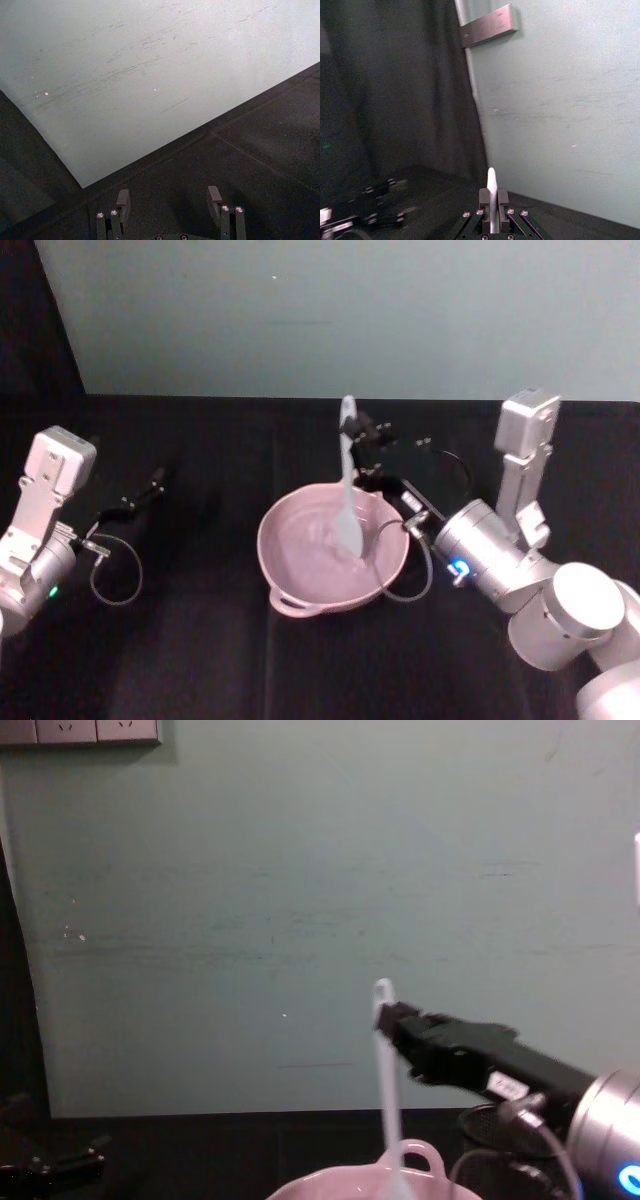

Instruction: Use the one hand to pick up the spoon and stir the clear water in the bowl.

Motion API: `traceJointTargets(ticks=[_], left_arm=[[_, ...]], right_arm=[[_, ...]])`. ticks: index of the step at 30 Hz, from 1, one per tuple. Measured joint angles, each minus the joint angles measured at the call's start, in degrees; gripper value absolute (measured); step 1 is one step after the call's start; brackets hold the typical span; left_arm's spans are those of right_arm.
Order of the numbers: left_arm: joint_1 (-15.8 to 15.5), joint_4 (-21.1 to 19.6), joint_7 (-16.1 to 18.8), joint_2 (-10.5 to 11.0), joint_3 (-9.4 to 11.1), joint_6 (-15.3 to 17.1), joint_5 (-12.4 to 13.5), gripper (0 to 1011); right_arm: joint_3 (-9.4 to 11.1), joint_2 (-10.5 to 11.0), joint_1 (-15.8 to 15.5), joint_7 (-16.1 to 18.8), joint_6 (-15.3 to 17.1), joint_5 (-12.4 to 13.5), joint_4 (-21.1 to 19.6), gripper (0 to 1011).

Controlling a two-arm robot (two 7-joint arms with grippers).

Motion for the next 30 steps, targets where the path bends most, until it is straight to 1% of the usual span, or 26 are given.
traceJointTargets(ticks=[1, 3, 4, 5, 7, 10, 13, 14, 17, 19, 23, 26, 29, 30], left_arm=[[0.0, 0.0, 0.0, 0.0, 0.0, 0.0, 0.0, 1011], [0.0, 0.0, 0.0, 0.0, 0.0, 0.0, 0.0, 1011], [0.0, 0.0, 0.0, 0.0, 0.0, 0.0, 0.0, 1011], [0.0, 0.0, 0.0, 0.0, 0.0, 0.0, 0.0, 1011], [0.0, 0.0, 0.0, 0.0, 0.0, 0.0, 0.0, 1011], [0.0, 0.0, 0.0, 0.0, 0.0, 0.0, 0.0, 1011], [0.0, 0.0, 0.0, 0.0, 0.0, 0.0, 0.0, 1011], [0.0, 0.0, 0.0, 0.0, 0.0, 0.0, 0.0, 1011], [0.0, 0.0, 0.0, 0.0, 0.0, 0.0, 0.0, 1011], [0.0, 0.0, 0.0, 0.0, 0.0, 0.0, 0.0, 1011], [0.0, 0.0, 0.0, 0.0, 0.0, 0.0, 0.0, 1011], [0.0, 0.0, 0.0, 0.0, 0.0, 0.0, 0.0, 1011], [0.0, 0.0, 0.0, 0.0, 0.0, 0.0, 0.0, 1011], [0.0, 0.0, 0.0, 0.0, 0.0, 0.0, 0.0, 1011]], right_arm=[[-0.7, -0.21, -0.27, 0.31, 0.14, -0.18, -0.36, 104], [-1.36, -0.45, -0.44, 0.65, 0.21, -0.34, -0.62, 103], [-2.16, -0.84, -0.5, 1.03, 0.22, -0.41, -0.72, 104], [-2.16, -0.84, -0.5, 1.03, 0.22, -0.41, -0.72, 104], [-3.11, -1.49, -0.36, 1.52, 0.21, -0.43, -0.54, 104], [-4.46, -2.74, 0.73, 2.26, 0.02, -0.41, 0.9, 104], [-5.01, -3.78, 2.02, 2.62, -0.35, -0.31, 2.74, 104], [-5.01, -3.78, 2.02, 2.62, -0.35, -0.31, 2.74, 103], [-5.13, -4.63, 3.25, 2.86, -0.71, 0.11, 4.64, 103], [-5.08, -5.34, 4.72, 3.02, -1.27, 0.37, 6.93, 103], [-4.78, -5.8, 6.17, 3.08, -1.79, 0.45, 8.97, 103], [-3.95, -5.89, 7.36, 2.82, -2.29, 0.45, 10.65, 103], [-3.23, -5.63, 7.62, 2.31, -2.39, 0.43, 10.93, 104], [-2.58, -5.29, 7.61, 1.87, -2.44, 0.43, 10.92, 103]])
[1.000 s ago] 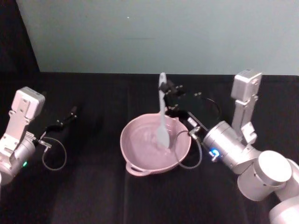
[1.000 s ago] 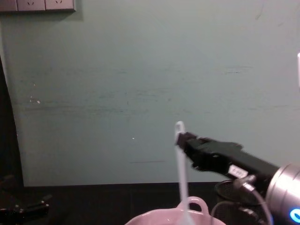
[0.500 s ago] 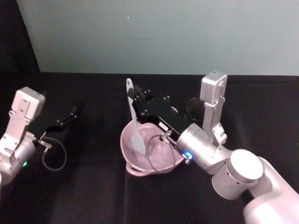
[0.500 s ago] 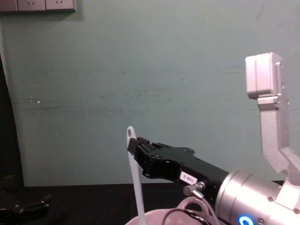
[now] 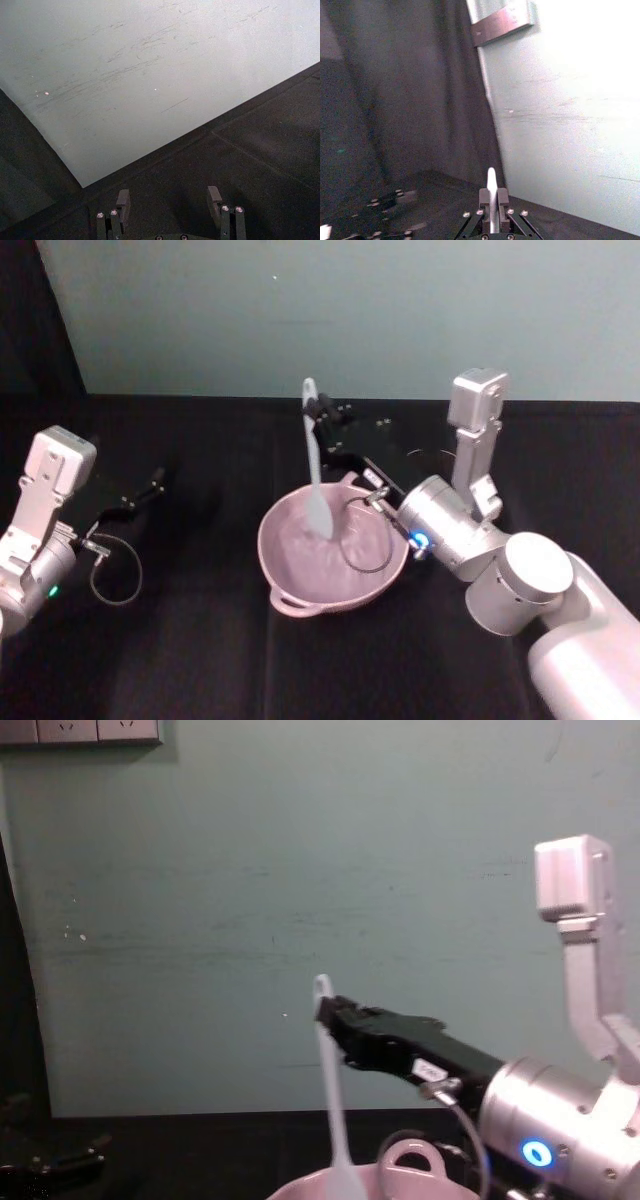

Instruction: Use the one hand to pick up the spoon and stir the clear water in the bowl.

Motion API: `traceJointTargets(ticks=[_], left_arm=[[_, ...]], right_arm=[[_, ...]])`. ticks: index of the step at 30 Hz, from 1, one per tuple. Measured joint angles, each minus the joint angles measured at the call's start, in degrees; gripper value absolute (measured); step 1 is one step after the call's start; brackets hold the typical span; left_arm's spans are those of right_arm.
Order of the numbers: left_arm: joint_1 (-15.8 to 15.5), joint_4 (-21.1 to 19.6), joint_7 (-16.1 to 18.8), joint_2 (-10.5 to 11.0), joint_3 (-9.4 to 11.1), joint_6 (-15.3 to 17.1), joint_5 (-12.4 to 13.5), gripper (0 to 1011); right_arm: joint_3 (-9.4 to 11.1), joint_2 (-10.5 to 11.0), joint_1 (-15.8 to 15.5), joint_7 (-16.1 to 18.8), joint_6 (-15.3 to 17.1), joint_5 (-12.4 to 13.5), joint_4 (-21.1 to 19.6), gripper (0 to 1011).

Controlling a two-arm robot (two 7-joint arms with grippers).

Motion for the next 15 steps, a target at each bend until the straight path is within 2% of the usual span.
traceJointTargets(ticks=[8, 15], left_arm=[[0.0, 0.0, 0.0, 0.0, 0.0, 0.0, 0.0, 1011], [0.0, 0.0, 0.0, 0.0, 0.0, 0.0, 0.0, 1011]], right_arm=[[3.32, 2.82, -2.41, -1.97, 0.59, 0.3, -3.27, 103], [3.94, 4.17, -4.52, -2.16, 1.31, 0.07, -6.28, 104]])
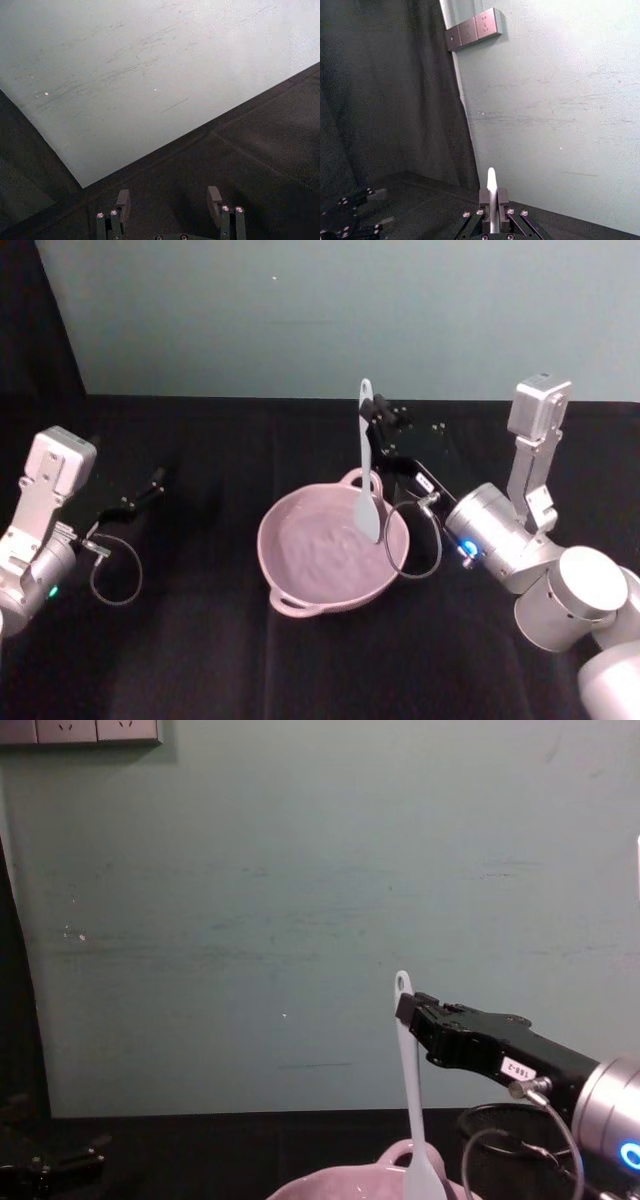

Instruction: Use the one hand to pick up the spoon and stir the clear water in the bowl.

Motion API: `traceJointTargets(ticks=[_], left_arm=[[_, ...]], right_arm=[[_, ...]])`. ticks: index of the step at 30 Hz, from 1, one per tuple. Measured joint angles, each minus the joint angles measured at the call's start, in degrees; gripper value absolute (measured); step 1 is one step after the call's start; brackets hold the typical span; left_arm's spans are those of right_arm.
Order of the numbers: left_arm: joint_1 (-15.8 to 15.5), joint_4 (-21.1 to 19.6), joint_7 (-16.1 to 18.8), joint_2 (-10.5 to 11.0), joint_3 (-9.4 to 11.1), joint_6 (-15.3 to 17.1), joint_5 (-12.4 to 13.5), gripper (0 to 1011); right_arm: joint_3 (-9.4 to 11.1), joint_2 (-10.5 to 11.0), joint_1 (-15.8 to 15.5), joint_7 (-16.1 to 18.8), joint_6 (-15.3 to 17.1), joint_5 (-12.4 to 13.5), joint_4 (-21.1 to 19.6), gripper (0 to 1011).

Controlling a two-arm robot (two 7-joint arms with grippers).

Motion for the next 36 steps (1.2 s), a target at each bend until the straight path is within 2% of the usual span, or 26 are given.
traceJointTargets(ticks=[6, 13, 18, 23, 28, 36], left_arm=[[0.0, 0.0, 0.0, 0.0, 0.0, 0.0, 0.0, 1011], [0.0, 0.0, 0.0, 0.0, 0.0, 0.0, 0.0, 1011], [0.0, 0.0, 0.0, 0.0, 0.0, 0.0, 0.0, 1011], [0.0, 0.0, 0.0, 0.0, 0.0, 0.0, 0.0, 1011], [0.0, 0.0, 0.0, 0.0, 0.0, 0.0, 0.0, 1011], [0.0, 0.0, 0.0, 0.0, 0.0, 0.0, 0.0, 1011]], right_arm=[[-0.94, 0.31, -1.67, 0.27, 0.57, -0.46, -2.2, 104], [-4.06, -1.12, -2.69, 1.72, 1.11, -0.63, -3.9, 103], [-6.2, -2.81, -1.69, 2.54, 1.11, -0.73, -3.06, 103], [-7.25, -4.24, 0.46, 2.94, 0.68, -0.81, -0.72, 104], [-7.33, -5.0, 2.21, 2.65, 0.0, -1.25, 1.74, 104], [-5.33, -4.87, 3.74, 0.68, -0.88, -2.0, 4.43, 103]])
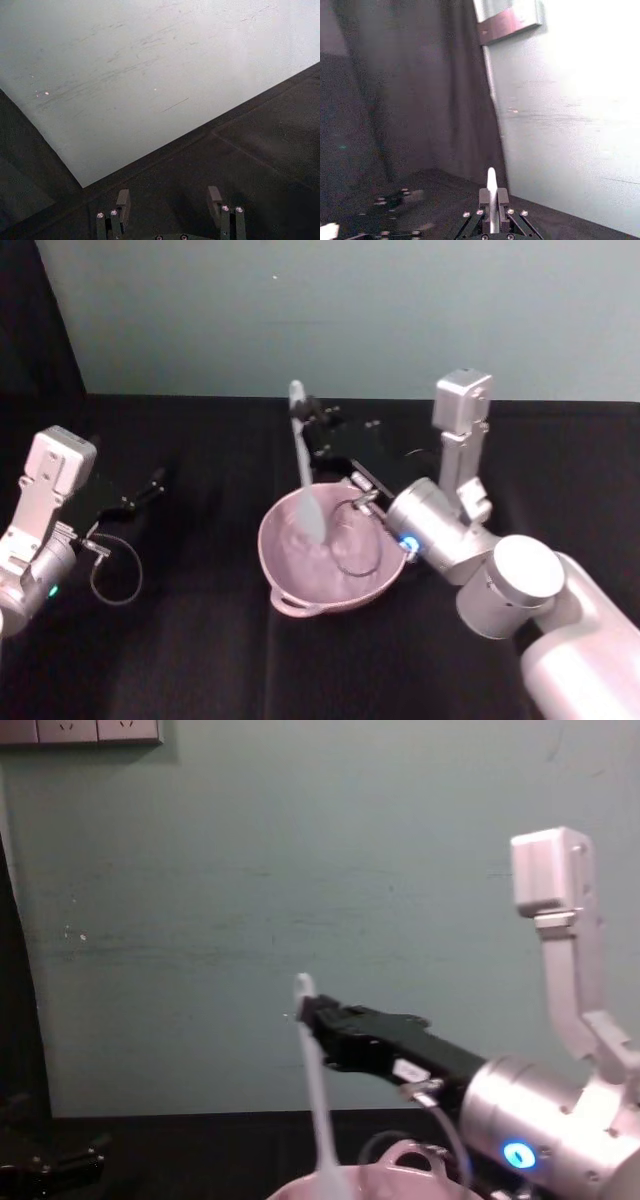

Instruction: Use the one hand to pick up the spoon and stir the clear water in the bowl.

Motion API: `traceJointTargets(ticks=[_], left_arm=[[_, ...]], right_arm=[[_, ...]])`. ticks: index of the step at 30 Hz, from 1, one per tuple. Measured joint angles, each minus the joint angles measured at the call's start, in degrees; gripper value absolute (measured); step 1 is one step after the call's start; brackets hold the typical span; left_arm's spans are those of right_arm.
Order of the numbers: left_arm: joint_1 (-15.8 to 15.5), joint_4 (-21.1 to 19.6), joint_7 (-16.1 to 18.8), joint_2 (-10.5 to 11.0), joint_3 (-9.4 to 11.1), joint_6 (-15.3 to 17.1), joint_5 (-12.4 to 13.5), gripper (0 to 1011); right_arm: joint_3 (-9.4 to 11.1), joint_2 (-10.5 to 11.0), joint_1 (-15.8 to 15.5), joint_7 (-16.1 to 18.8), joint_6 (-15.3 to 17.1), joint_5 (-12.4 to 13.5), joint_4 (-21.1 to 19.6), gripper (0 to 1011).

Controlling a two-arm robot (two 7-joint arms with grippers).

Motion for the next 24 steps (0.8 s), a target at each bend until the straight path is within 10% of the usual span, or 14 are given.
traceJointTargets(ticks=[12, 24], left_arm=[[0.0, 0.0, 0.0, 0.0, 0.0, 0.0, 0.0, 1011], [0.0, 0.0, 0.0, 0.0, 0.0, 0.0, 0.0, 1011]], right_arm=[[5.35, 4.42, -3.63, -2.69, 0.99, -0.36, -5.23, 104], [1.28, 3.99, -6.72, -1.64, 2.5, -3.18, -9.02, 103]])
